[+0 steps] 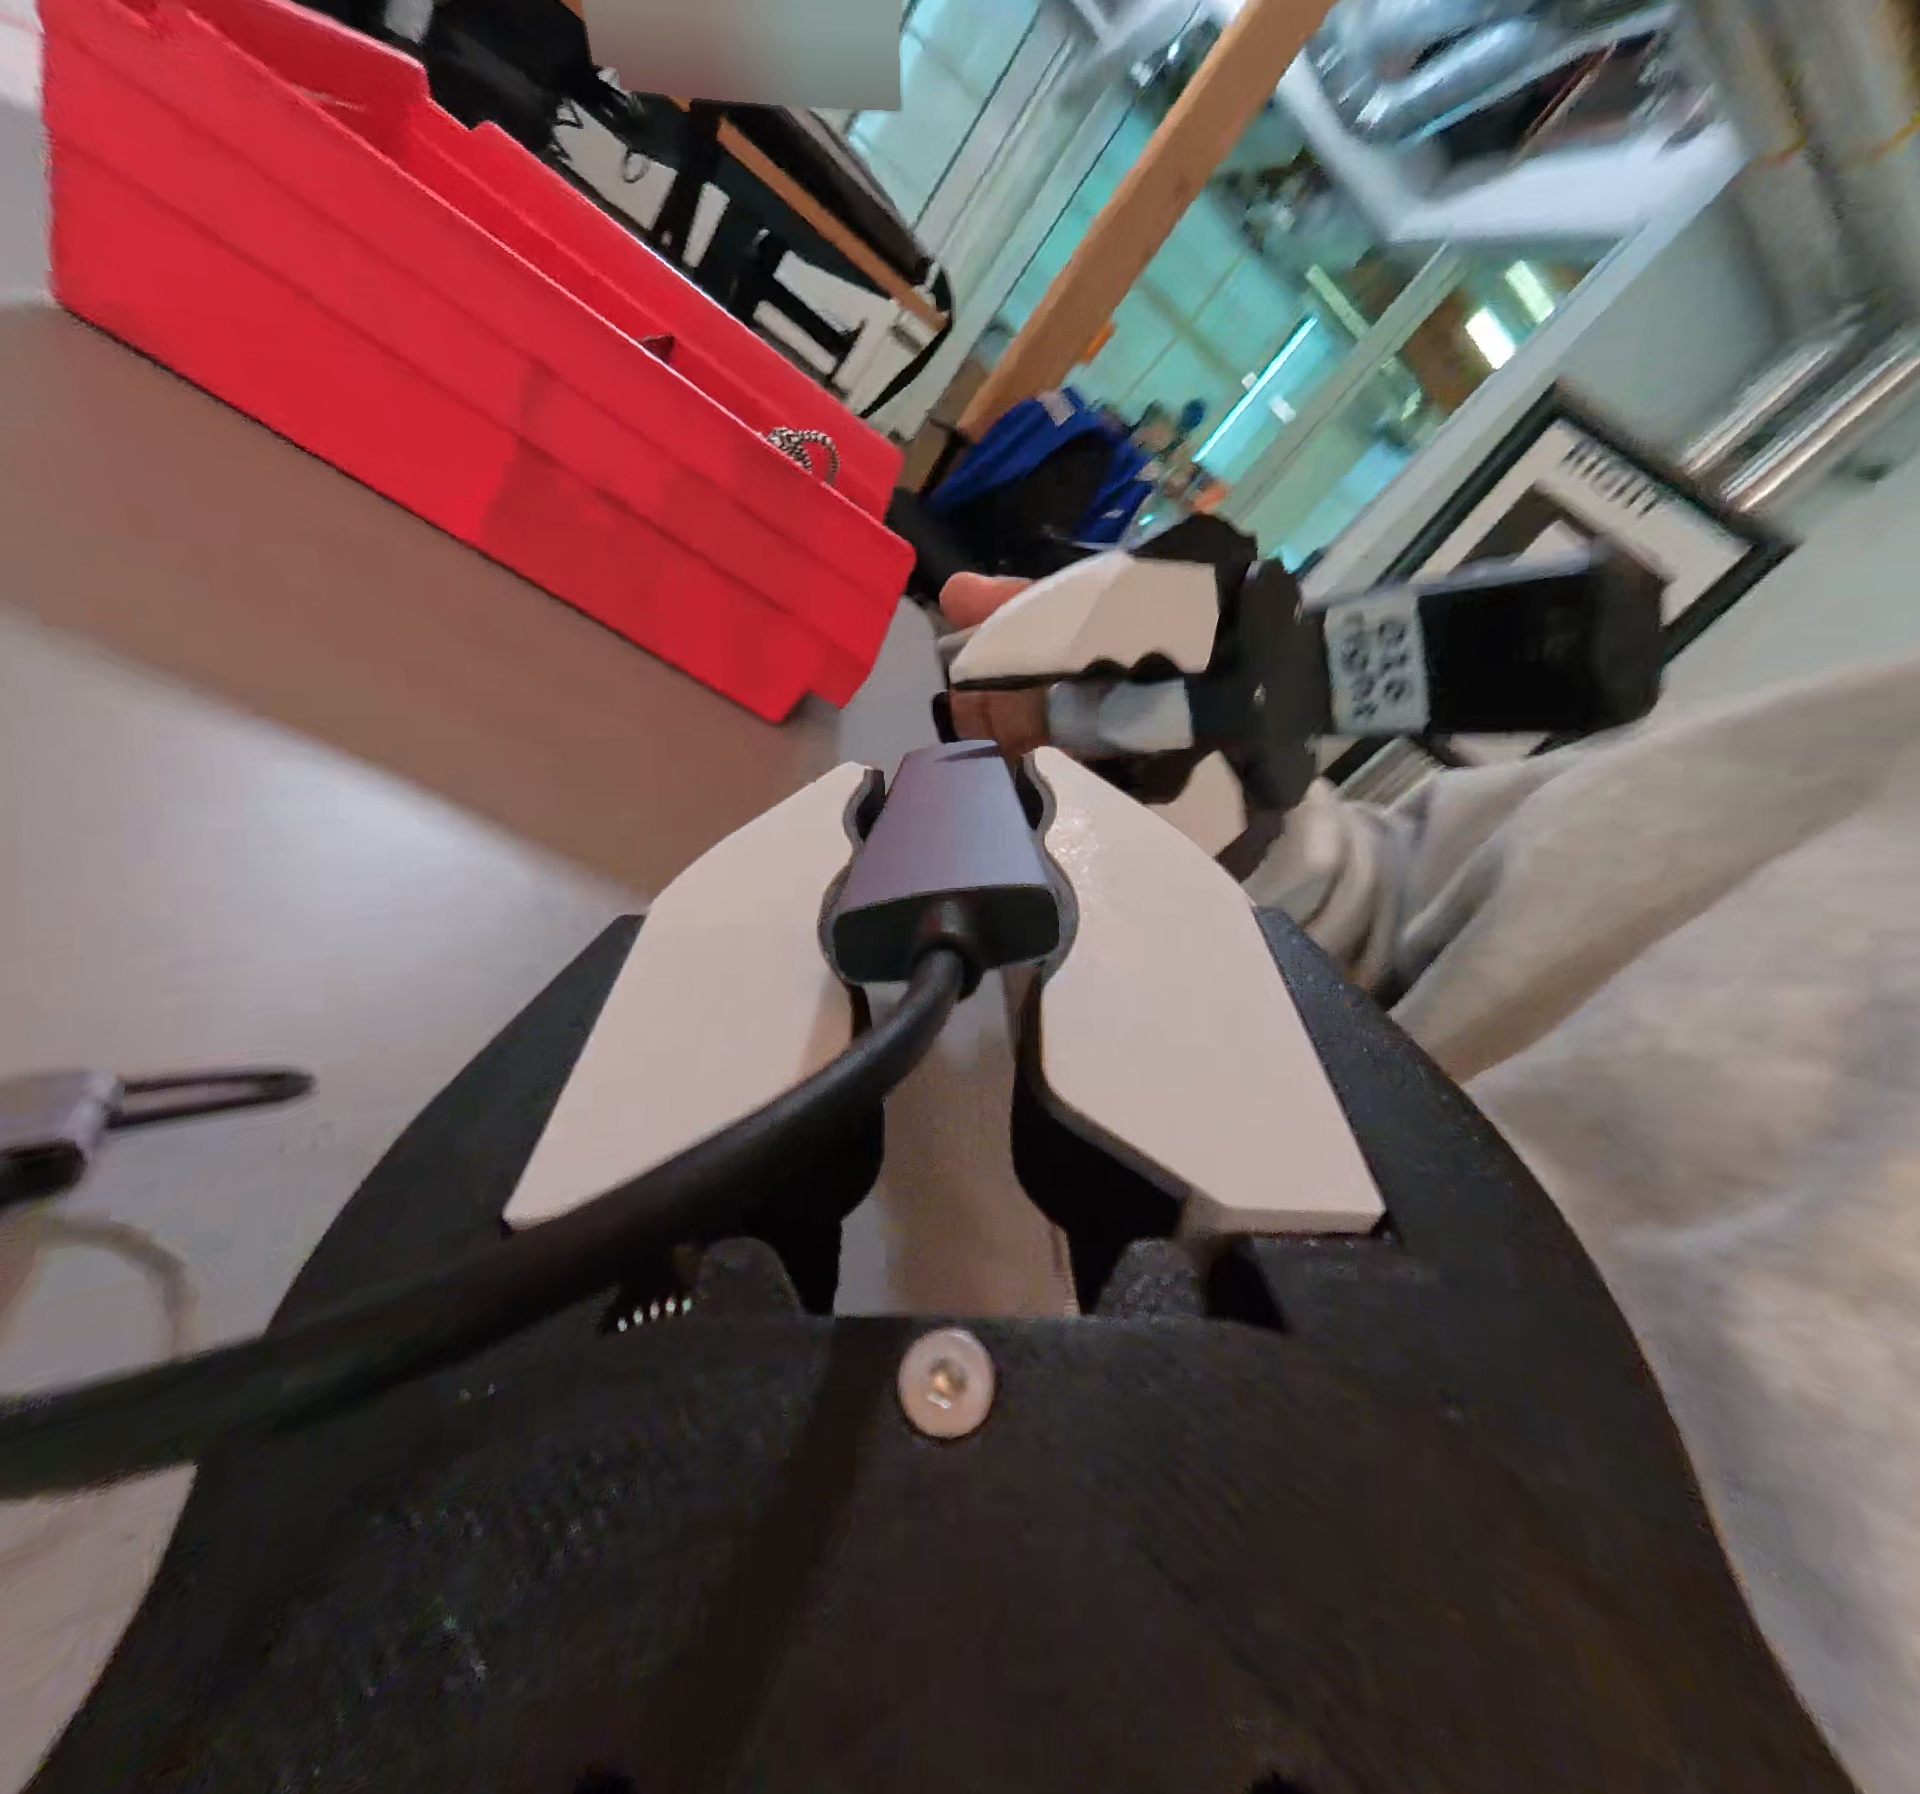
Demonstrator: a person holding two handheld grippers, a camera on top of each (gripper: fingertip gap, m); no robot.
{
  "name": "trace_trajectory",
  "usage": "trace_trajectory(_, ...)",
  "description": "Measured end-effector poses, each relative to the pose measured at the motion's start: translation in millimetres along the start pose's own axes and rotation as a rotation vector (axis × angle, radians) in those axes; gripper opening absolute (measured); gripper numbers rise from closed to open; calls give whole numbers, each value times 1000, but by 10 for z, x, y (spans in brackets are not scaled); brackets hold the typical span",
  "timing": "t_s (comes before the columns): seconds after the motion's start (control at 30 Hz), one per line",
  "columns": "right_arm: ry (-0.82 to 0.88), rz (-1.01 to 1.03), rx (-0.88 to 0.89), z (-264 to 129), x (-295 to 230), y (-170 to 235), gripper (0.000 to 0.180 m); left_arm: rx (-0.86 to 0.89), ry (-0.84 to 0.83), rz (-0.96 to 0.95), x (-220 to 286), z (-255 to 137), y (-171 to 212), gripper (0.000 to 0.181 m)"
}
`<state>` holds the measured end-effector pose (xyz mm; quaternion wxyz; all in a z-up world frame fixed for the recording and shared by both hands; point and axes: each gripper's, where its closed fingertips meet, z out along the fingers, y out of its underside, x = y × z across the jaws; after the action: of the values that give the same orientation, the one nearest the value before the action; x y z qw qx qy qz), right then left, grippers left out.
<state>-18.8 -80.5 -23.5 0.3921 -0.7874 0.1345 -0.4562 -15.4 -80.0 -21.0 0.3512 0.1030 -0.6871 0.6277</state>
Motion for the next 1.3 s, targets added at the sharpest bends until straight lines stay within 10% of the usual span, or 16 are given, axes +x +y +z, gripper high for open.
trace_trajectory(0.37, 78, -44, -12, -4, 56, 49, 9, 16, 104, -76, 81, 39, 24, 34)
trace_trajectory(0.73, 371, 758, 413, -1179, 1641, 38, 9, -24, 159, -24, 198, 168, 152, 58)
trace_trajectory(0.97, 521, 403, 65, -1908, 2392, 555, 9, -53, 144, -34, 146, 196, 223, 56)
trace_trajectory(1.3, 99, 319, -338, -1513, 2646, 1720, 9, -53, 91, -47, -15, 176, 248, 53)
